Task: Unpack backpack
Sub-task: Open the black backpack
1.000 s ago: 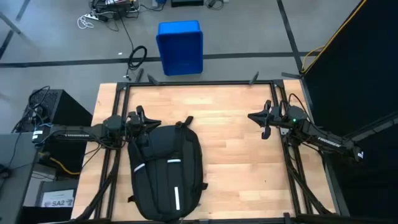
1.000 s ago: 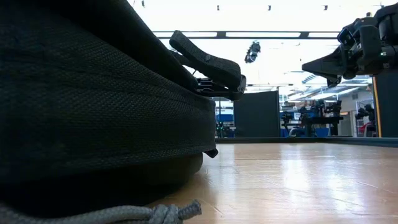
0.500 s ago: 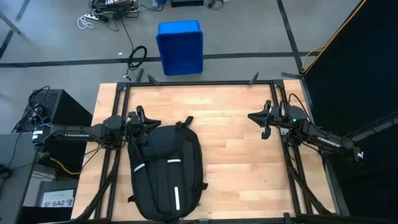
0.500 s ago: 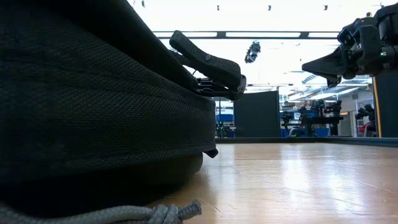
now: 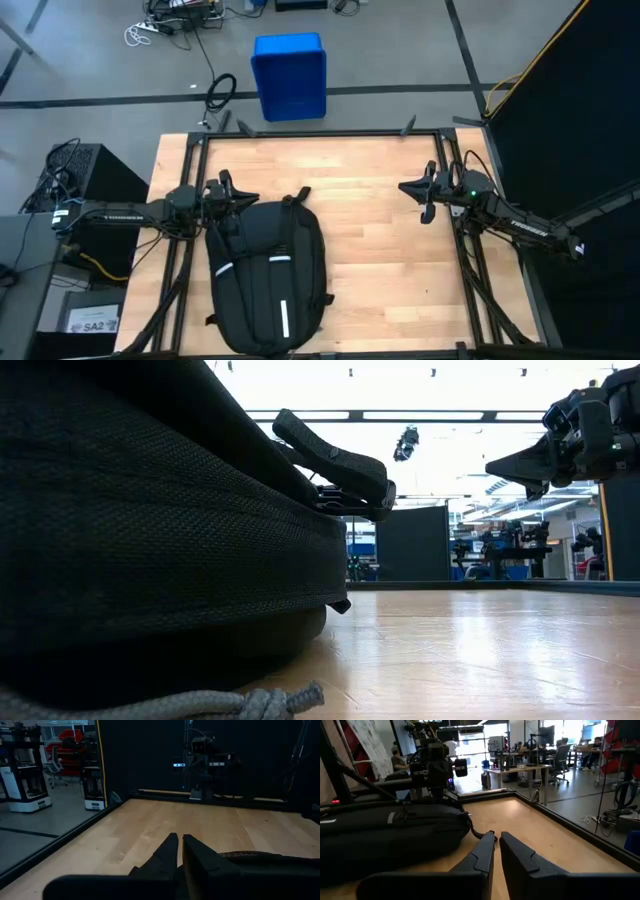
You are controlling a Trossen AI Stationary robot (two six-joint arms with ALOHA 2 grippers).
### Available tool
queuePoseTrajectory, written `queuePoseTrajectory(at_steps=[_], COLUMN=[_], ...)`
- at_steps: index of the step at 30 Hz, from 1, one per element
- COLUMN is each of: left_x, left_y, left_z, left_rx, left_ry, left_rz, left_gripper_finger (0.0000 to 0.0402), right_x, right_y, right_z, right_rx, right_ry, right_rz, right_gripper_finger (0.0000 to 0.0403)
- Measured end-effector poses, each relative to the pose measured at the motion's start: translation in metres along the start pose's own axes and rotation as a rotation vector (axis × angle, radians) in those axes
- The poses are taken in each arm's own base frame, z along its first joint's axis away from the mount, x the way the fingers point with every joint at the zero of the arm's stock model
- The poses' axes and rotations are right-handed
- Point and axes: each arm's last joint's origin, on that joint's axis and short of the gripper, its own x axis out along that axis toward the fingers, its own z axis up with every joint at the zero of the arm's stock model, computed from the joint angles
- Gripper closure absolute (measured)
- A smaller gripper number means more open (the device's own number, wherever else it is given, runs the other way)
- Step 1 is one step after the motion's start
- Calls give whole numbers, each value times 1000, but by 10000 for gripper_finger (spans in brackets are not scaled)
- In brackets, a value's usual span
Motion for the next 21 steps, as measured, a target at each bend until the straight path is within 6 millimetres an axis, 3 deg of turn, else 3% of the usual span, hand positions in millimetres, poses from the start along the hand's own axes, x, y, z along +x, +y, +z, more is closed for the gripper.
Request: queuePoseTrajectory(at_steps=[21], left_x=[0], left_y=[0], left_z=[0], left_rx=[0], left_ry=[0], left_rz=[0], left_gripper_finger=[401], right_x=[0], right_y=[0], right_z=[0], right_rx=[0], right_ry=[0], right_rz=[0], right_gripper_finger=[393])
